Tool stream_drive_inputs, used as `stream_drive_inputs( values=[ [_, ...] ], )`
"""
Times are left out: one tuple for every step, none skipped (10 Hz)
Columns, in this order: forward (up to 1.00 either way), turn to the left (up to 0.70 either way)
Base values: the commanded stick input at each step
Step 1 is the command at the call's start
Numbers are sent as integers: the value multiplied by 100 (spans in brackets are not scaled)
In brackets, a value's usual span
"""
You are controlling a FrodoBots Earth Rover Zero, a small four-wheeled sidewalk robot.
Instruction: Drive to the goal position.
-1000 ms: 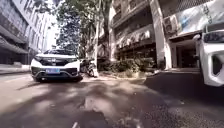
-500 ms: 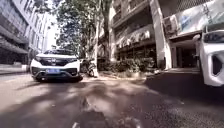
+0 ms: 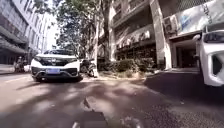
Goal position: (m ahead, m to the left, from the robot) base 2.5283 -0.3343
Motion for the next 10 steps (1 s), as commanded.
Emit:
stream_drive_inputs(
  values=[
    [45,0],
    [45,0],
    [45,0],
    [45,0],
    [45,0],
    [45,0],
    [45,0],
    [45,0],
    [45,0],
    [45,0]
  ],
)
